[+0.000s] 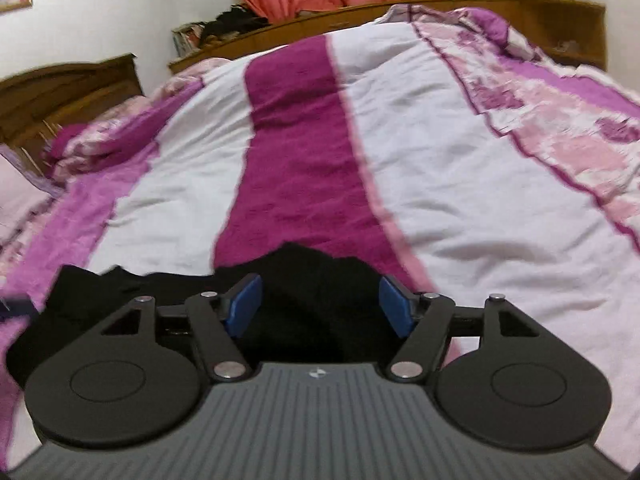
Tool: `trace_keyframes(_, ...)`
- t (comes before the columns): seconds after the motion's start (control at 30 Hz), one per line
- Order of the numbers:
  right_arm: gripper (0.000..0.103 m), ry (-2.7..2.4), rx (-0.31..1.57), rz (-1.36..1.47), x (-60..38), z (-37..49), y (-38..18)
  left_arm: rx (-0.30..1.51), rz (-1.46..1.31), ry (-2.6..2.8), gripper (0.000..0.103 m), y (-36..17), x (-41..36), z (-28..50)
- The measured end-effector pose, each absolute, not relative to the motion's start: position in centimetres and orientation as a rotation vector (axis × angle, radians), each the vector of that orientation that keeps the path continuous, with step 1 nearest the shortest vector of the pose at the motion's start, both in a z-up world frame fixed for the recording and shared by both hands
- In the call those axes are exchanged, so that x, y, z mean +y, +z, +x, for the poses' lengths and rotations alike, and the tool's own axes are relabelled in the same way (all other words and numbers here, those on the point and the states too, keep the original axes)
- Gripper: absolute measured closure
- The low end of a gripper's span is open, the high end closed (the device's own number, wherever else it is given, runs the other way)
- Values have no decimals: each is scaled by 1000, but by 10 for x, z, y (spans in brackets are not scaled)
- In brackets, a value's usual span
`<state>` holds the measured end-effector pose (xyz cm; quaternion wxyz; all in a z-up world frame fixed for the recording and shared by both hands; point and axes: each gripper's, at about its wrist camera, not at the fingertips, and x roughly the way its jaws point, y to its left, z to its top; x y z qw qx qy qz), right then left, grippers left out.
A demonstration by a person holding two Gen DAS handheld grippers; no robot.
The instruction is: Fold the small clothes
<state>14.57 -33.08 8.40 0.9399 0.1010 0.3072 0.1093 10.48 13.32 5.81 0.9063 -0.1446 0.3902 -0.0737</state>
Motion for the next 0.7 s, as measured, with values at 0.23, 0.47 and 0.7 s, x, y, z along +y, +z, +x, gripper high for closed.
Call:
trace_keyframes(0.23,31,91,679,286,-347,129,75,806,-264,-222,71,54,133,65)
trace_keyframes(0.47,77,209,683,253,-334,64,62,731,-440,-228,95,51,153,45)
trace_keyframes(0.7,83,176,609,218,-337,44,59,609,-454,-236,95,59,155,27)
